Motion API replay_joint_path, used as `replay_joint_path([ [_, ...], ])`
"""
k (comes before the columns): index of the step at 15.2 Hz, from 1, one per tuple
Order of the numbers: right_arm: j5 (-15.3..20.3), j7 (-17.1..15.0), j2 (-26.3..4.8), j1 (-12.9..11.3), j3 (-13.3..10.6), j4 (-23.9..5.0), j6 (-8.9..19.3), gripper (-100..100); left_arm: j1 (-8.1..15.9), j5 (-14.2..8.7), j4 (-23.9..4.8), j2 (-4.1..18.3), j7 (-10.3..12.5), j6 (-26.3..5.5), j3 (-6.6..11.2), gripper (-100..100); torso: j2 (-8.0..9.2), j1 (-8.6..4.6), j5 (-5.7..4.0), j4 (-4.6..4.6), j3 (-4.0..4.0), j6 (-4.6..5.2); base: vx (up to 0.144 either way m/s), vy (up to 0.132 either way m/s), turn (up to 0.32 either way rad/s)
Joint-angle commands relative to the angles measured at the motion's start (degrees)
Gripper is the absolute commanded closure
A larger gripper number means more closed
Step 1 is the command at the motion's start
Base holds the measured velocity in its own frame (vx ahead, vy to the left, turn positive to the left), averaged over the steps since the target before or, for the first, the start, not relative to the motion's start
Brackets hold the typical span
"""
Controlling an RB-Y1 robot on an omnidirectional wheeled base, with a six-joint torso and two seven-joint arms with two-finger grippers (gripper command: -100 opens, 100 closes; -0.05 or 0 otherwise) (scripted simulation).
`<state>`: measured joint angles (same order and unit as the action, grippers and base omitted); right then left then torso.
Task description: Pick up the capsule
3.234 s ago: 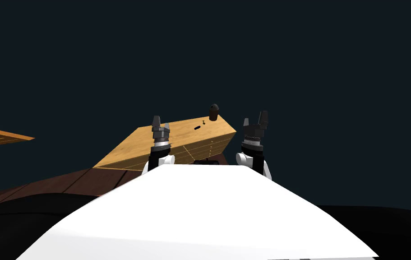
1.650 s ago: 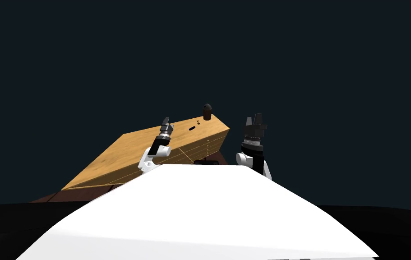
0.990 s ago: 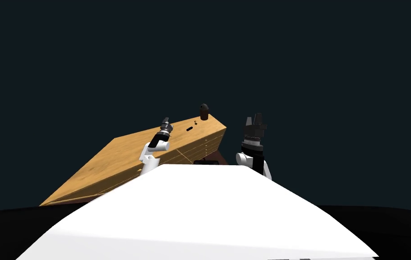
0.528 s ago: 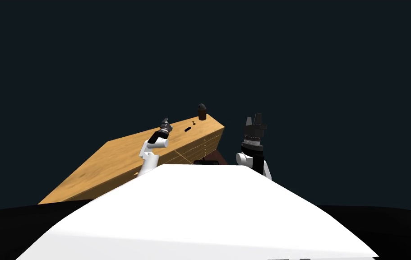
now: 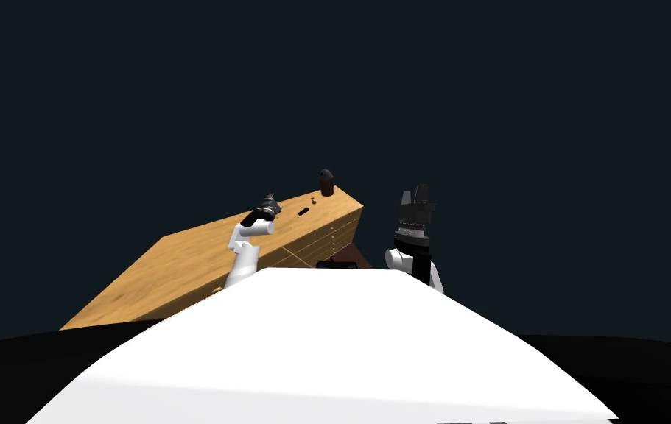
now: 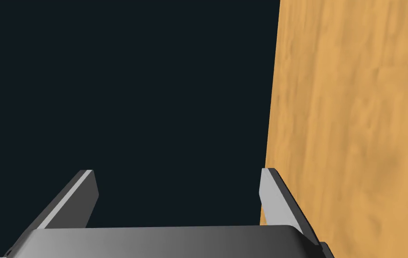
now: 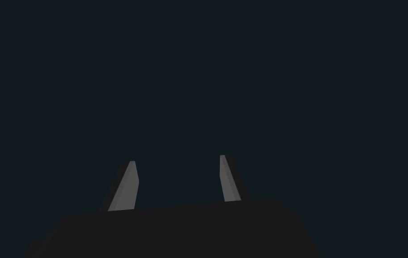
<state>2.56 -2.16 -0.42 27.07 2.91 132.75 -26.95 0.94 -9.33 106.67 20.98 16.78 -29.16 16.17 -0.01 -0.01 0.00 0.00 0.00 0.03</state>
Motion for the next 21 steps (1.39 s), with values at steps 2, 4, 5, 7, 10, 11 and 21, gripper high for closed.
replay_joint_path([
  [2,0.0,0.0,0.0,0.0,0.0,0.0,0.0,0,3.2,-1.4,-3.3,0.6,2.5,-4.0,1.43,-100,0.00,0.00,0.00,0.00,0.00,-0.01,-0.006,-0.002,-0.124],
  [4,0.0,0.0,0.0,0.0,0.0,0.0,0.0,0,3.2,-1.4,-3.3,0.6,2.5,-5.8,1.43,-100,0.00,0.00,0.00,0.00,0.00,-0.01,-0.005,0.000,-0.074],
  [5,0.0,0.0,0.0,0.0,0.0,0.0,0.0,0,5.1,-2.2,-5.1,1.0,3.9,-7.2,2.26,-100,0.01,0.01,0.00,0.00,0.00,-0.04,-0.005,-0.003,-0.078],
  [7,0.0,0.0,0.0,0.0,0.0,0.0,0.0,0,5.1,-2.2,-5.1,1.0,3.9,-8.8,2.26,-100,0.00,0.00,0.00,0.00,0.00,0.00,-0.005,-0.001,-0.084],
  [10,0.0,0.0,0.0,0.0,0.0,0.0,0.0,0,6.9,-3.0,-6.8,1.3,5.3,-11.9,3.07,-100,0.00,0.00,0.00,0.00,0.00,-0.01,-0.004,-0.001,-0.081],
  [11,0.0,0.0,0.0,0.0,0.0,0.0,0.0,0,8.6,-3.8,-8.6,1.5,6.7,-13.8,3.86,-100,0.01,0.00,0.00,0.00,0.00,-0.03,-0.004,-0.002,-0.093],
  [21,0.0,0.0,0.0,0.0,0.0,0.0,0.0,0,13.5,-5.9,-13.6,2.1,10.4,-23.2,6.07,-100,0.00,-0.01,0.00,0.00,0.00,-0.02,-0.004,-0.001,-0.082],
])
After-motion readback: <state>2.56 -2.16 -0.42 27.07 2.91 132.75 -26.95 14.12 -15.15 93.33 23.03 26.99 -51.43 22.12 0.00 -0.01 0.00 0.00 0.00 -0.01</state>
